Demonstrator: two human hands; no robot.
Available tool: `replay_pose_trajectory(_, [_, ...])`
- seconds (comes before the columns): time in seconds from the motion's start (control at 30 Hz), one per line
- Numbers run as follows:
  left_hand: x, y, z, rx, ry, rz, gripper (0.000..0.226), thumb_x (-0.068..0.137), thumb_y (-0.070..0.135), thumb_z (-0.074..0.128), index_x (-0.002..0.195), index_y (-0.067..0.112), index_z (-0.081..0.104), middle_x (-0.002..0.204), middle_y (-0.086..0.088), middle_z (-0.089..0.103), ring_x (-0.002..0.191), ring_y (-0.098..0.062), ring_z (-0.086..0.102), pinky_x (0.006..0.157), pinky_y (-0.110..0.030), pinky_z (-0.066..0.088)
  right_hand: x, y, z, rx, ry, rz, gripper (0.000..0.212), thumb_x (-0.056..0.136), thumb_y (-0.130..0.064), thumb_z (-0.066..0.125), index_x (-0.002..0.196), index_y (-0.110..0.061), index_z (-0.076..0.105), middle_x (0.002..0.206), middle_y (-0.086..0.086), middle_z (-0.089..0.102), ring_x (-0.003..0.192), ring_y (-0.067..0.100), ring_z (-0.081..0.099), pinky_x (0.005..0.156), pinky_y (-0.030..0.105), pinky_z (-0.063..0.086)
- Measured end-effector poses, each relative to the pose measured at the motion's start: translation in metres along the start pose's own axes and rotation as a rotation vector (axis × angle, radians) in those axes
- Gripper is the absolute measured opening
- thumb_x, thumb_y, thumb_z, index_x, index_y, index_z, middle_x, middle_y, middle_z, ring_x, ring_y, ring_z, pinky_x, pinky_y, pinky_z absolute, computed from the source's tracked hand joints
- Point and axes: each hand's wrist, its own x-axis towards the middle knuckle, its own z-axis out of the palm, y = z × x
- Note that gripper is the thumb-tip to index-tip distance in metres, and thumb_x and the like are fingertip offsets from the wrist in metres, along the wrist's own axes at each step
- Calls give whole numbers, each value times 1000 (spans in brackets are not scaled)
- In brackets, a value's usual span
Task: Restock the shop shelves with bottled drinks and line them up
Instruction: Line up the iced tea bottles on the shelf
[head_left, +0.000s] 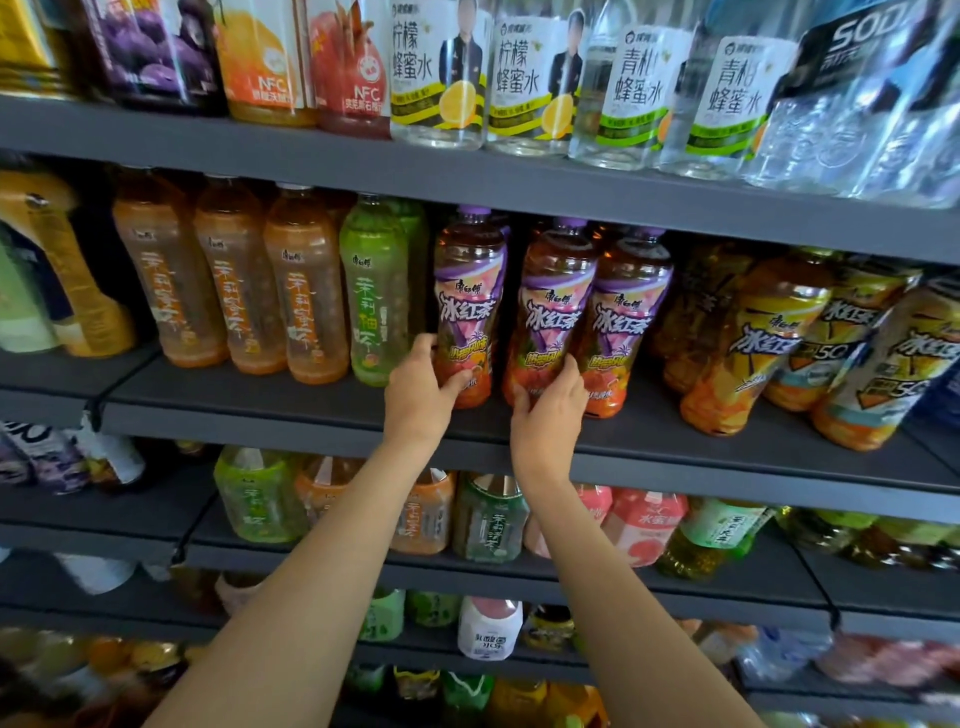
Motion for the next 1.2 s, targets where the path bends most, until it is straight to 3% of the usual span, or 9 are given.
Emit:
replay_pose_trajectory(0.37, [1, 4, 16, 58, 57, -22, 57, 87, 26, 63, 135, 11, 38, 127, -9, 55, 121, -26, 50, 98, -40, 43, 0, -2, 5, -38, 22, -10, 63, 92, -13, 54, 143, 2, 21, 140, 17, 35, 131, 29, 31, 111, 36, 28])
replay_pose_trajectory(0.53, [-13, 7, 19, 73, 102, -9, 62, 88, 22, 61, 142, 12, 31, 139, -10, 43, 128, -26, 41, 102, -36, 36, 2, 0, -15, 2, -29, -71, 60, 91, -15, 56, 140, 1, 26, 139, 17, 37, 130, 27, 35, 107, 31, 32])
replay_pose_trajectory(0.63, [-33, 11, 23, 9, 291, 73, 56, 86, 14, 62, 136, 7, 38, 133, -15, 42, 125, -28, 41, 102, -37, 35, 5, 2, -40, 65, 169, -227, 47, 88, -11, 60, 129, 2, 41, 129, 17, 44, 120, 27, 43, 99, 26, 37])
replay_pose_trajectory(0.73, [-46, 22, 32, 15, 324, 228, 44, 84, 7, 61, 126, 5, 48, 122, -15, 48, 116, -28, 46, 97, -37, 41, 21, 11, -60, 105, 291, -108, 55, 84, -13, 65, 131, 2, 39, 131, 19, 39, 120, 30, 41, 94, 18, 29])
replay_pose_trajectory(0.83, [-49, 33, 47, 33, 154, 272, 53, 86, 14, 62, 135, 10, 40, 130, -11, 45, 123, -24, 41, 101, -35, 38, 37, 27, -63, 122, 61, 72, 74, 83, -19, 69, 141, -2, 27, 137, 17, 39, 125, 31, 40, 101, 31, 34])
replay_pose_trajectory(0.9, [-46, 35, 57, 28, 92, 205, 61, 88, 20, 61, 141, 14, 32, 136, -8, 41, 128, -22, 36, 102, -31, 35, 42, 38, -61, 109, -60, 86, 72, 82, -19, 70, 140, -4, 30, 133, 14, 47, 122, 29, 47, 101, 37, 41])
replay_pose_trajectory(1.0, [-40, 35, 67, 65, 75, 105, 63, 88, 20, 60, 142, 14, 28, 138, -7, 41, 130, -21, 35, 102, -31, 35, 44, 45, -61, 46, -55, 77, 60, 83, -19, 69, 133, -4, 40, 126, 12, 53, 115, 27, 52, 94, 36, 43])
replay_pose_trajectory(1.2, [-38, 37, 76, 93, 140, 81, 58, 88, 12, 58, 139, 13, 31, 135, -10, 41, 127, -24, 34, 100, -31, 35, 44, 46, -62, 3, -53, 44, 52, 85, -16, 67, 129, -2, 43, 125, 12, 53, 115, 27, 52, 92, 34, 42])
